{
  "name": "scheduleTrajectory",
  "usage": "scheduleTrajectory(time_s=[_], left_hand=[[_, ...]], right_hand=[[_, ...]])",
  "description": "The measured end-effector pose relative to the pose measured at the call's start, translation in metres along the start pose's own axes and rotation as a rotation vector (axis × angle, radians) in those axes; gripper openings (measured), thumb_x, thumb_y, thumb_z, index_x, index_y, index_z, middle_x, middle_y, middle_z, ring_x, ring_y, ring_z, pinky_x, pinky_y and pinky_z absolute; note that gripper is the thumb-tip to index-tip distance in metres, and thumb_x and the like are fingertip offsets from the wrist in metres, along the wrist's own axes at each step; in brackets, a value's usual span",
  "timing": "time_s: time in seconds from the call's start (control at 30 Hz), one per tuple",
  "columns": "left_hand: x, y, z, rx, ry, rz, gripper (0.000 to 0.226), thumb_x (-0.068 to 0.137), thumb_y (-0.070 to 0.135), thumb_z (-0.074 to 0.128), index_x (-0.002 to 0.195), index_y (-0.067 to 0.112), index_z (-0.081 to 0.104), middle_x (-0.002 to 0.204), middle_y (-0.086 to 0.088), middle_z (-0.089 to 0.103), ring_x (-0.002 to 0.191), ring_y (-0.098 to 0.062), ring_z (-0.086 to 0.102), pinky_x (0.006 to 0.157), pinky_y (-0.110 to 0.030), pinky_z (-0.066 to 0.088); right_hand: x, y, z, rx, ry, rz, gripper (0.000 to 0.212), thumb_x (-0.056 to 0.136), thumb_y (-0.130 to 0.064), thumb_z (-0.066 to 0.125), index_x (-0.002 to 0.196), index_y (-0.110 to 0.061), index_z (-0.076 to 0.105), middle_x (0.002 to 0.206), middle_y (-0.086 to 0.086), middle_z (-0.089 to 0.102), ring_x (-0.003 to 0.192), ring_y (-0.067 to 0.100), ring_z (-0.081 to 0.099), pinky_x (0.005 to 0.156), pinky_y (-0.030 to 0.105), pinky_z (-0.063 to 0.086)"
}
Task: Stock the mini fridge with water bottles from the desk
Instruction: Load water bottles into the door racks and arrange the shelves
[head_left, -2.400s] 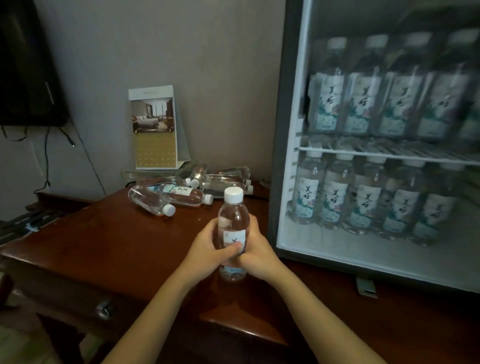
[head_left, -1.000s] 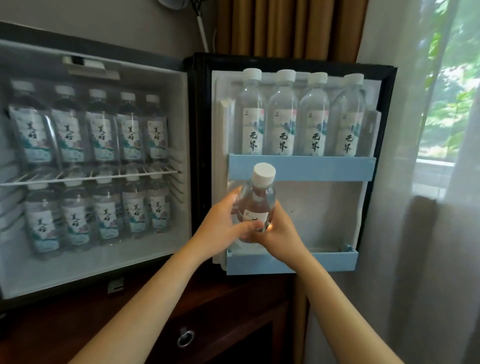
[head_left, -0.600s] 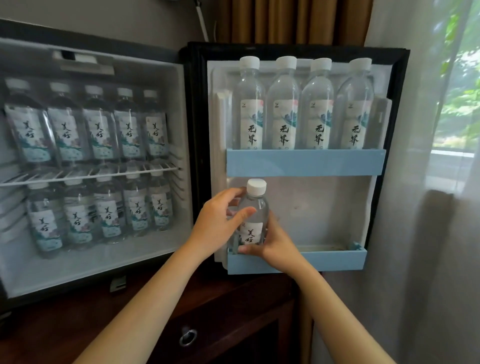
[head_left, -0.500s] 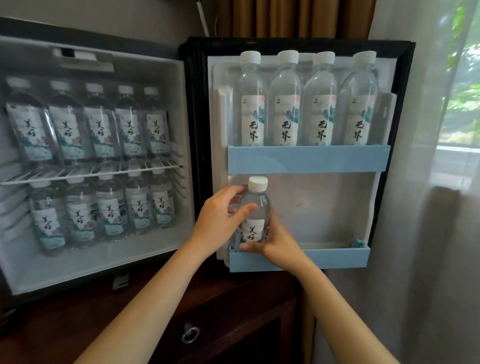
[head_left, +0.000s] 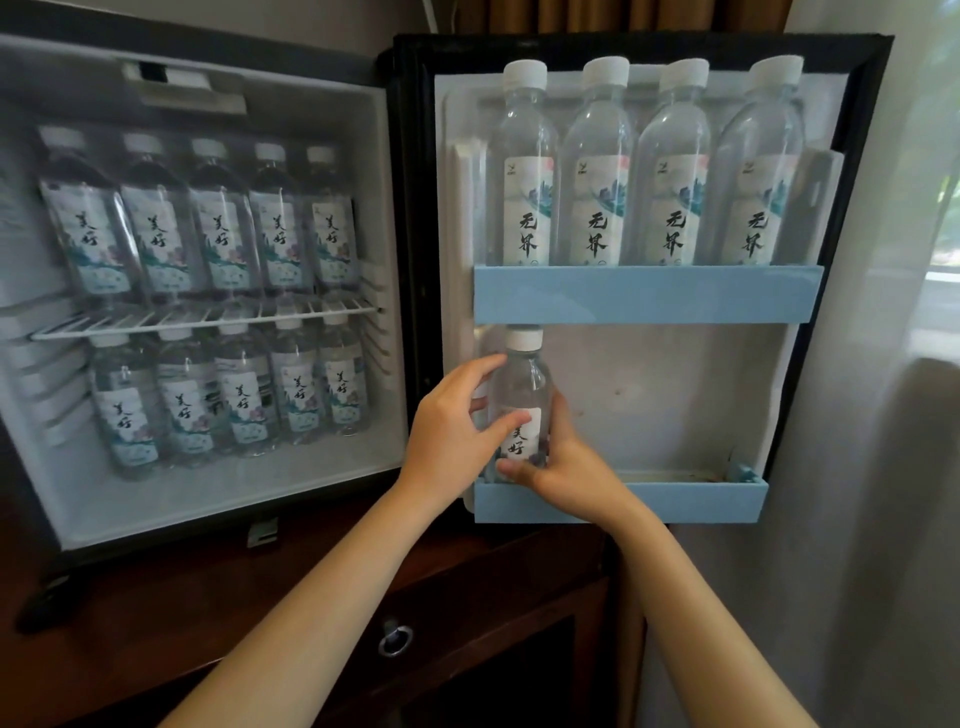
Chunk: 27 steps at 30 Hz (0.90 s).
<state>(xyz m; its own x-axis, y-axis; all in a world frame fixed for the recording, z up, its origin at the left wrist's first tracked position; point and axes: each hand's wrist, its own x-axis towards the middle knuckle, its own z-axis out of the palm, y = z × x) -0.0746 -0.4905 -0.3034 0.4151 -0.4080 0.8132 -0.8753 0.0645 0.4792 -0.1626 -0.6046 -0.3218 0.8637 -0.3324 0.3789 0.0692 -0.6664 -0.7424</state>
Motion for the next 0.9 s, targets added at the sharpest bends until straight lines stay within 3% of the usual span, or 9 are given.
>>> scheduleTrajectory(time_s=[0.17, 0.27, 0.37, 0.47, 0.53, 0.63, 0.73, 0.9], left_hand=[[-0.007, -0.005, -0.002, 0.102, 0.077, 0.125, 0.046, 0.075, 0.015, 0.076, 0.118, 0.008, 0.061, 0.117, 0.010, 0.053, 0.110, 0.004, 0.047, 0.088, -0.003, 0.043], [-0.009, -0.008, -0.007, 0.113, 0.108, 0.163, 0.037, 0.080, 0.020, 0.071, 0.112, 0.005, 0.063, 0.113, 0.008, 0.057, 0.106, 0.000, 0.053, 0.083, -0.009, 0.049], [-0.010, -0.010, -0.016, 0.128, 0.158, 0.172, 0.026, 0.085, 0.018, 0.059, 0.106, 0.005, 0.065, 0.104, 0.005, 0.063, 0.098, -0.004, 0.059, 0.077, -0.014, 0.053], [-0.011, -0.014, -0.030, 0.159, 0.196, 0.151, 0.016, 0.085, 0.004, 0.059, 0.099, 0.004, 0.067, 0.094, 0.003, 0.064, 0.089, -0.003, 0.060, 0.074, -0.009, 0.050], [-0.012, -0.019, -0.043, 0.188, 0.210, 0.117, 0.015, 0.084, 0.001, 0.058, 0.096, 0.005, 0.067, 0.091, 0.003, 0.063, 0.083, -0.003, 0.060, 0.071, -0.008, 0.049], [-0.019, -0.031, -0.067, 0.240, 0.238, 0.071, 0.014, 0.085, 0.002, 0.057, 0.094, 0.005, 0.067, 0.089, 0.007, 0.059, 0.081, 0.001, 0.056, 0.068, -0.005, 0.046], [-0.032, -0.044, -0.099, 0.296, 0.261, 0.004, 0.015, 0.085, 0.006, 0.054, 0.092, 0.007, 0.067, 0.088, 0.009, 0.058, 0.080, 0.001, 0.054, 0.066, -0.006, 0.045], [-0.068, -0.071, -0.176, 0.419, 0.317, -0.114, 0.017, 0.083, 0.007, 0.051, 0.088, 0.010, 0.067, 0.085, 0.002, 0.065, 0.073, -0.008, 0.062, 0.062, -0.017, 0.049]], right_hand=[[0.000, 0.004, 0.004, -0.040, 0.042, -0.005, 0.089, 0.081, -0.027, 0.069, 0.144, -0.031, 0.007, 0.107, -0.006, 0.060, 0.084, 0.017, 0.063, 0.081, 0.044, 0.054], [0.000, 0.007, 0.007, -0.014, 0.107, -0.020, 0.099, 0.076, -0.036, 0.071, 0.147, -0.030, 0.002, 0.131, -0.004, 0.047, 0.108, 0.014, 0.056, 0.091, 0.037, 0.051], [-0.004, 0.006, 0.017, -0.017, 0.410, -0.093, 0.092, 0.075, -0.045, 0.064, 0.147, -0.016, 0.015, 0.128, -0.005, 0.034, 0.122, 0.015, 0.040, 0.102, 0.028, 0.035], [-0.008, -0.003, 0.031, -0.125, 0.729, -0.291, 0.063, 0.081, -0.040, 0.055, 0.132, -0.006, 0.040, 0.121, 0.009, 0.045, 0.114, 0.019, 0.041, 0.100, 0.011, 0.025], [-0.004, -0.014, 0.042, -0.199, 0.832, -0.448, 0.044, 0.084, -0.030, 0.055, 0.121, -0.008, 0.047, 0.115, 0.016, 0.049, 0.110, 0.022, 0.041, 0.100, 0.012, 0.025], [0.005, -0.037, 0.067, -0.258, 0.833, -0.643, 0.025, 0.083, -0.017, 0.057, 0.107, -0.009, 0.057, 0.114, 0.011, 0.046, 0.110, 0.026, 0.043, 0.099, 0.025, 0.033], [0.014, -0.064, 0.101, -0.237, 0.736, -0.738, 0.016, 0.083, -0.011, 0.055, 0.093, -0.004, 0.065, 0.107, 0.013, 0.053, 0.109, 0.027, 0.046, 0.098, 0.029, 0.035], [0.032, -0.104, 0.178, -0.129, 0.467, -0.802, 0.015, 0.084, -0.010, 0.051, 0.086, -0.003, 0.064, 0.090, 0.013, 0.057, 0.091, 0.022, 0.049, 0.077, 0.031, 0.043]])
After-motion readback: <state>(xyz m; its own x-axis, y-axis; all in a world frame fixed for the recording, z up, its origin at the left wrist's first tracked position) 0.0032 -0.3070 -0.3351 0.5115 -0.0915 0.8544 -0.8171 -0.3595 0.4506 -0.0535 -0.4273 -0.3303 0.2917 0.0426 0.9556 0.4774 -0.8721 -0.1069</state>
